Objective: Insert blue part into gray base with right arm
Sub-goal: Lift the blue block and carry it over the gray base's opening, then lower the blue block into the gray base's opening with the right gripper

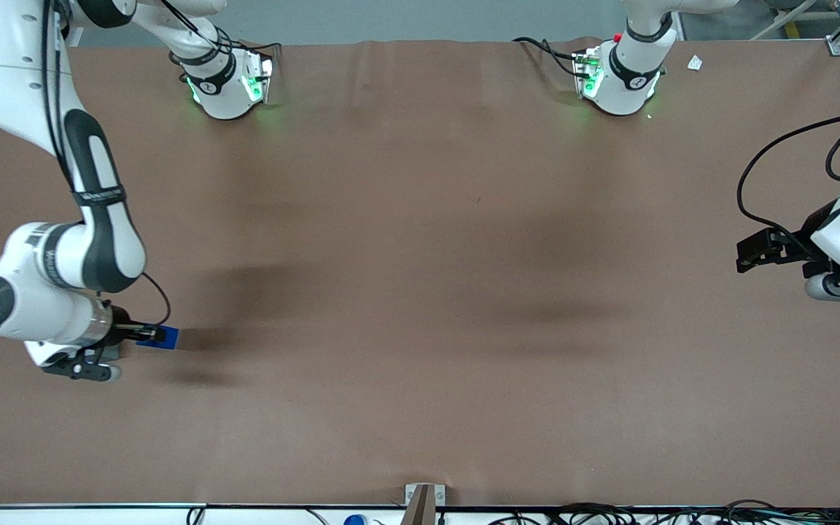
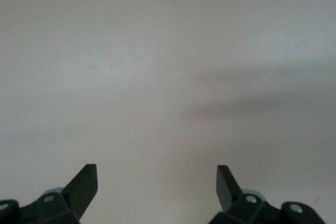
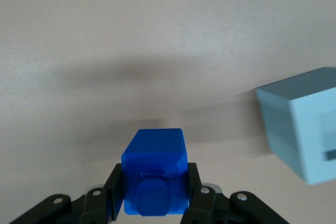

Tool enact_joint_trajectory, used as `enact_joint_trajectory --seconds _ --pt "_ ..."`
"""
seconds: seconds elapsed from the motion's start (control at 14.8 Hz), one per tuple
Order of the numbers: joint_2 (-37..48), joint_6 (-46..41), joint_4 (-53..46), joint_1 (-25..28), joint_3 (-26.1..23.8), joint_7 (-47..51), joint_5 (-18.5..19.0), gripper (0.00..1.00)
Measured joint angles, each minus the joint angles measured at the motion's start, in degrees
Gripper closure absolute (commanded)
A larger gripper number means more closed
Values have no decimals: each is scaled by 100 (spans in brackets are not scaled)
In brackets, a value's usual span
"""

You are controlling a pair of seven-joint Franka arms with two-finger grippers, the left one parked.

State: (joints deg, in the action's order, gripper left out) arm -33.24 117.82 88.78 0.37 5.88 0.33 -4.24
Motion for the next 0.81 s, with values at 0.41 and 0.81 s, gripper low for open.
enact_joint_trajectory --seconds 0.41,0.81 --pt "151 -225 -112 -674 22 -1383 2 100" --pt "151 -102 -164 -976 26 -2095 208 100"
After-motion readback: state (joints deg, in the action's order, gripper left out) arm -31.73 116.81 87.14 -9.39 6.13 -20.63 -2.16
